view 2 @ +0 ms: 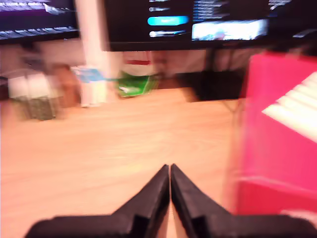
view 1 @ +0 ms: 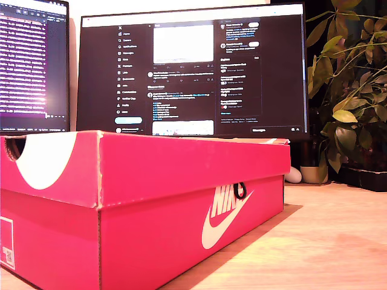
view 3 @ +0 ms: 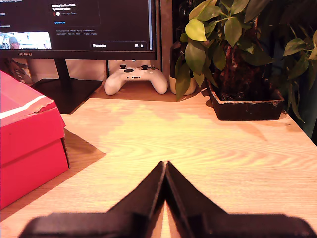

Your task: Close the red shoebox by pushing the lid with your left arm and holding the box in place with your right arm

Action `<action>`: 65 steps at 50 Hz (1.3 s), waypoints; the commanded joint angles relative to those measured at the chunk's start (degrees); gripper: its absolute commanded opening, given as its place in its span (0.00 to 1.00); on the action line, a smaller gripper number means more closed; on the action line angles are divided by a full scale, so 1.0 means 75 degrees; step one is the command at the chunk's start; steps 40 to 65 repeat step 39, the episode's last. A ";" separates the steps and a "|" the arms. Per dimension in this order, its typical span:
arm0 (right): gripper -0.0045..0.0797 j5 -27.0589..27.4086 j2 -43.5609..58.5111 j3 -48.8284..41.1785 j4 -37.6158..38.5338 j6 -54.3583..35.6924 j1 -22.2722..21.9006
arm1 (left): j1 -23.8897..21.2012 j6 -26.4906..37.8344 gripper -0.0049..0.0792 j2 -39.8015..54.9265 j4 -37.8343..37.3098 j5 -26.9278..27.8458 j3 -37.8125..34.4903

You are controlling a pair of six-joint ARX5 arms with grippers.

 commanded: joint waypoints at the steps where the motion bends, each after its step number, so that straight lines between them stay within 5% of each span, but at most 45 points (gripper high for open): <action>1: 0.04 0.0000 -0.0047 -0.0149 0.0047 0.0029 -0.0015 | 0.0085 -0.0189 0.04 -0.0064 -0.0143 -0.0510 -0.0254; 5: 0.04 0.0000 -0.0047 -0.0149 0.0047 0.0029 -0.0015 | 0.0134 0.0044 0.04 -0.0064 -0.0146 -0.0953 -0.0254; 65: 0.04 0.0000 -0.0047 -0.0149 0.0047 0.0029 -0.0015 | 0.0157 0.0256 0.04 -0.0064 -0.0149 -0.0892 -0.0254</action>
